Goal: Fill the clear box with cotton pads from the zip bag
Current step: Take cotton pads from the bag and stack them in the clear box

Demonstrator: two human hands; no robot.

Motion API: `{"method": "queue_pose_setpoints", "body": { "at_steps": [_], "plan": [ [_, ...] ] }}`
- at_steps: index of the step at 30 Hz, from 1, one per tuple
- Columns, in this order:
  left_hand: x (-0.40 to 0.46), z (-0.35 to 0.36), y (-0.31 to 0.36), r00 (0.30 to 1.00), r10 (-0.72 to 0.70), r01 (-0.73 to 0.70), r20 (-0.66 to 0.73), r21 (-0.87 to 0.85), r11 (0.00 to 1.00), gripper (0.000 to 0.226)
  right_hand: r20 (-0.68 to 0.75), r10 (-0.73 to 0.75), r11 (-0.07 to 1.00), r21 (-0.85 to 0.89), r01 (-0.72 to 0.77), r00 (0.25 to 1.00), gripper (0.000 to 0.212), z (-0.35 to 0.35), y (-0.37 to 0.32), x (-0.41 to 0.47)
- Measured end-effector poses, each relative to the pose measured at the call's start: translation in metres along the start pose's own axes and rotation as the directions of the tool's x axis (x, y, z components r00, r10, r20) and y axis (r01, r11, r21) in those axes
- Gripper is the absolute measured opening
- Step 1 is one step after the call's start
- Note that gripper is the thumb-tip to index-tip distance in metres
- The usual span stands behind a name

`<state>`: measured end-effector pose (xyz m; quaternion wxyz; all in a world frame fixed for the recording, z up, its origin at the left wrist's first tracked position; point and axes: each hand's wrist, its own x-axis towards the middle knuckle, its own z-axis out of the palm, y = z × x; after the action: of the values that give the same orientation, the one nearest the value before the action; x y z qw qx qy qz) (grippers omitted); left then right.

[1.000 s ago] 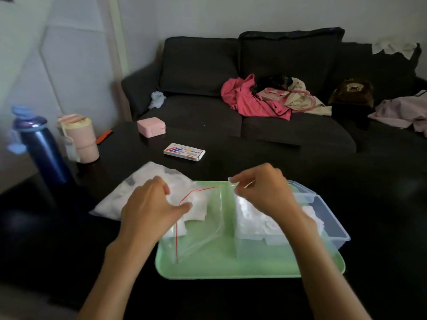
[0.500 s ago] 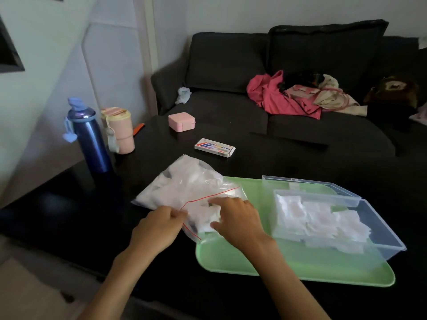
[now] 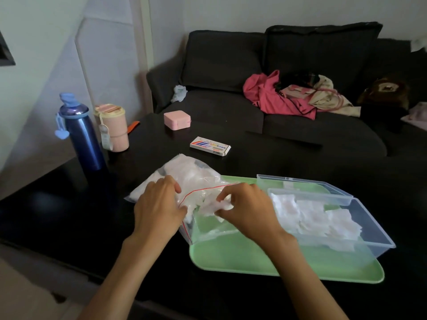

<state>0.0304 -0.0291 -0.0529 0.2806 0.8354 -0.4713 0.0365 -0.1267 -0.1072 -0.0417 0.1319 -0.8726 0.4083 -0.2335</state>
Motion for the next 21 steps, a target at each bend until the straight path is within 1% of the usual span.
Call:
{"method": "queue_pose_setpoints", "body": {
  "at_steps": [2, 3, 4, 6, 7, 8, 9, 10, 11, 12, 14, 15, 17, 18, 20, 21],
  "plan": [
    [0.004, 0.001, 0.008, 0.996, 0.089, -0.089, -0.017, -0.036, 0.995, 0.031, 0.001, 0.083, 0.980, 0.179, -0.082, 0.997, 0.019, -0.017, 0.008, 0.002],
    [0.006, 0.002, 0.013, 0.992, 0.126, -0.128, -0.026, -0.091, 0.988, 0.029, 0.024, 0.124, 0.946, 0.300, -0.126, 0.992, 0.021, -0.025, 0.012, 0.002],
    [0.008, 0.002, 0.019, 0.989, 0.145, -0.148, -0.031, -0.174, 0.974, 0.027, 0.069, 0.163, 0.881, 0.438, -0.176, 0.984, 0.021, -0.032, 0.016, 0.002],
    [0.011, 0.001, 0.038, 0.991, 0.136, -0.130, -0.016, -0.408, 0.903, 0.022, 0.190, 0.178, 0.663, 0.702, -0.261, 0.965, 0.022, -0.044, 0.025, -0.003],
    [0.011, -0.001, 0.045, 0.993, 0.118, -0.094, 0.010, -0.535, 0.840, 0.018, 0.244, 0.161, 0.538, 0.791, -0.293, 0.956, 0.027, -0.047, 0.028, -0.004],
    [0.011, -0.002, 0.053, 0.993, 0.107, -0.047, 0.053, -0.649, 0.760, 0.014, 0.283, 0.152, 0.422, 0.848, -0.322, 0.947, 0.032, -0.050, 0.031, -0.006],
    [0.011, -0.002, 0.061, 0.988, 0.108, 0.006, 0.109, -0.730, 0.684, 0.016, 0.311, 0.156, 0.339, 0.875, -0.346, 0.938, 0.036, -0.053, 0.033, -0.008],
    [0.010, -0.002, 0.067, 0.977, 0.127, 0.054, 0.172, -0.775, 0.630, 0.020, 0.328, 0.169, 0.300, 0.881, -0.365, 0.929, 0.039, -0.056, 0.035, -0.010],
    [0.008, -0.001, 0.073, 0.961, 0.160, 0.083, 0.224, -0.789, 0.609, 0.024, 0.336, 0.187, 0.297, 0.876, -0.379, 0.923, 0.041, -0.058, 0.038, -0.012],
    [0.006, 0.002, 0.078, 0.947, 0.190, 0.092, 0.260, -0.785, 0.613, 0.027, 0.336, 0.204, 0.319, 0.865, -0.387, 0.920, 0.043, -0.059, 0.041, -0.014],
    [0.003, 0.008, 0.088, 0.928, 0.228, 0.091, 0.296, -0.772, 0.629, 0.029, 0.307, 0.234, 0.395, 0.837, -0.379, 0.923, 0.042, -0.057, 0.045, -0.016],
    [0.002, 0.011, 0.094, 0.922, 0.231, 0.109, 0.310, -0.783, 0.612, 0.025, 0.276, 0.254, 0.437, 0.822, -0.365, 0.927, 0.040, -0.057, 0.047, -0.017],
    [0.000, 0.014, 0.100, 0.910, 0.215, 0.199, 0.353, -0.830, 0.521, 0.019, 0.213, 0.286, 0.484, 0.809, -0.333, 0.934, 0.038, -0.058, 0.050, -0.019],
    [0.000, 0.014, 0.103, 0.904, 0.205, 0.244, 0.376, -0.846, 0.474, 0.020, 0.192, 0.297, 0.481, 0.816, -0.320, 0.935, 0.037, -0.059, 0.052, -0.019],
    [0.001, 0.015, 0.106, 0.892, 0.185, 0.307, 0.412, -0.853, 0.421, 0.018, 0.142, 0.321, 0.472, 0.833, -0.288, 0.936, 0.027, -0.062, 0.059, -0.020],
    [0.002, 0.016, 0.107, 0.887, 0.178, 0.326, 0.426, -0.852, 0.410, 0.018, 0.096, 0.332, 0.494, 0.830, -0.259, 0.938, 0.019, -0.064, 0.062, -0.020]
  ]
}}
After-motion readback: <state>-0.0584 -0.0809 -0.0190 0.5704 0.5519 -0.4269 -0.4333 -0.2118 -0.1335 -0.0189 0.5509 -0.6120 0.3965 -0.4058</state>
